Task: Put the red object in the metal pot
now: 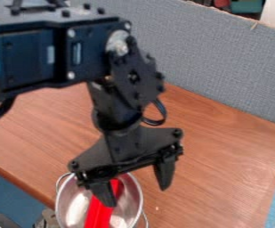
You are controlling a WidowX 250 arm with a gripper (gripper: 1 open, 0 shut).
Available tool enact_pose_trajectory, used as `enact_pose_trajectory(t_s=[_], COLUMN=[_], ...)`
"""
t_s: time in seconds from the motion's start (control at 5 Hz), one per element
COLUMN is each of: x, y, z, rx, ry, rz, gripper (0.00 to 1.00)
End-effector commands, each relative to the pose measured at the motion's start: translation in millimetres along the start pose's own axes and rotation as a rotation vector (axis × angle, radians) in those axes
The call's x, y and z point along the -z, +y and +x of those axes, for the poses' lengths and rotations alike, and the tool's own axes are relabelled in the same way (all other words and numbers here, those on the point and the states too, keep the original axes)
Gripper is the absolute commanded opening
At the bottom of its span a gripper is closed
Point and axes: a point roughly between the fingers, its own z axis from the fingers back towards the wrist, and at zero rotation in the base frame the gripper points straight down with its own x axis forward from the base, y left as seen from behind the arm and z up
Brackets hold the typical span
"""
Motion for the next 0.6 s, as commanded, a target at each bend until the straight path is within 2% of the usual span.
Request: enact_pose_trajectory(t_s=[0.0,0.2,0.4], x=[-26.4,-31.4,-25.3], y=[6,18,-5], z=[27.7,51.3,36.3], rx=[-0.038,-0.059,-0.086], ry=[-0.015,-0.016,0.002], rz=[-0.036,-0.045,0.003], gripper=[1.0,1.0,1.0])
